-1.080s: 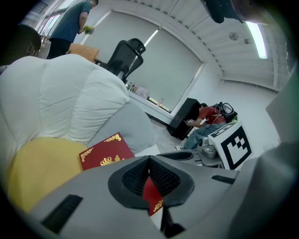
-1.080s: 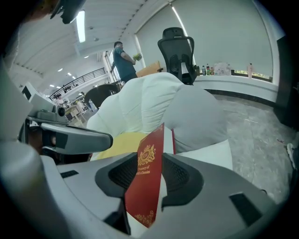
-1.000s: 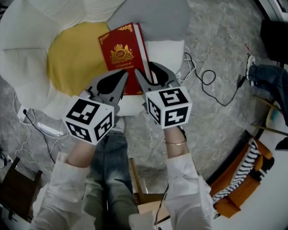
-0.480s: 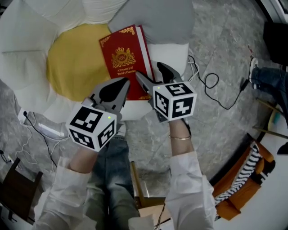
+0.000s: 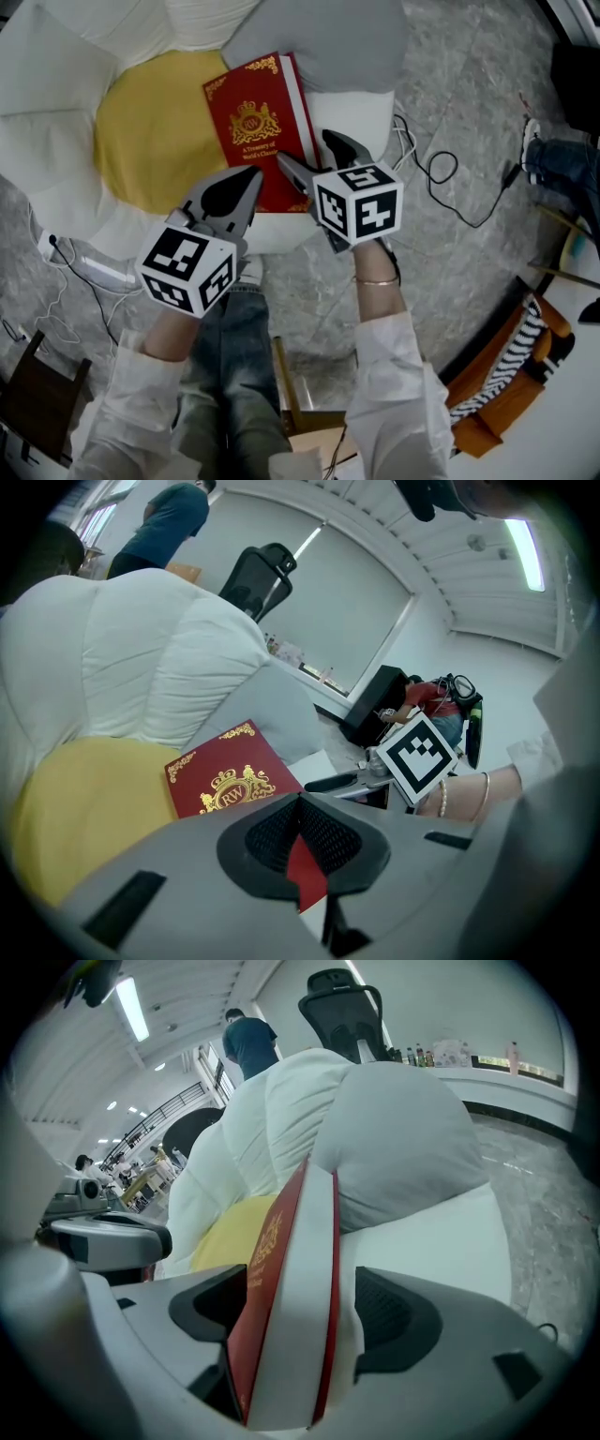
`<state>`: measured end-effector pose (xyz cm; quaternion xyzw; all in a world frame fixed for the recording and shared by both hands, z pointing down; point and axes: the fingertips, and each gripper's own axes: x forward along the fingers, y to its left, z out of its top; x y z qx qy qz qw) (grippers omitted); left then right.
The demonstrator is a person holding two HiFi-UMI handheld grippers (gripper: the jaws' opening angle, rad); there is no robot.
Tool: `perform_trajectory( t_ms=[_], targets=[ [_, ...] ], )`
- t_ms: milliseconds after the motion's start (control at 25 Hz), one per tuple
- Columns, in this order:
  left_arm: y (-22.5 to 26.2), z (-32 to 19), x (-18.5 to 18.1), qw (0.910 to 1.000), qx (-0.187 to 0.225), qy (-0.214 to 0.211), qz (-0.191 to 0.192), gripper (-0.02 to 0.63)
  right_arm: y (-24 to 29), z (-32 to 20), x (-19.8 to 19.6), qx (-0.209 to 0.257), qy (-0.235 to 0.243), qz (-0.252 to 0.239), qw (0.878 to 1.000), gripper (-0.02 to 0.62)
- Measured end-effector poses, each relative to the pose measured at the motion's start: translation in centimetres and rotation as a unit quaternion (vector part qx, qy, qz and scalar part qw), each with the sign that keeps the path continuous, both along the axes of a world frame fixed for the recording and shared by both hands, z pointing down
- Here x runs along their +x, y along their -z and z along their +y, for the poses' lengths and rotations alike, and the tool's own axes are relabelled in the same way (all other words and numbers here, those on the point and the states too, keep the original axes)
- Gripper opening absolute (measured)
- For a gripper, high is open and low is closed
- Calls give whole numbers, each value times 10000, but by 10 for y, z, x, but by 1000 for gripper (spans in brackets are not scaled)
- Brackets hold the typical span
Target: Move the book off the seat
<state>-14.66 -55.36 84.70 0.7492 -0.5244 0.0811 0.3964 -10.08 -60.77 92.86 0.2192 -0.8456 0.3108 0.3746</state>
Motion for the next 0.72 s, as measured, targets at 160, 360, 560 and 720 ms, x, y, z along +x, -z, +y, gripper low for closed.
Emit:
perform_trajectory(
  t_ms=[160, 360, 560, 720],
  targets=[
    [-5, 3, -4, 10000, -67, 0, -29, 5, -7, 0, -2, -111, 69, 45, 9999, 347],
    [-6, 3, -11, 9998, -3, 148, -111, 5, -16, 2, -3, -103, 224, 132, 9996, 347],
    [-8, 2, -12, 9998, -6, 158, -115, 5, -16, 4, -6, -177, 260, 71, 9995, 347],
    [-9, 1, -11, 9998, -16, 155, -101, 5, -18, 8, -12, -243, 359, 70, 9990, 346]
  ],
)
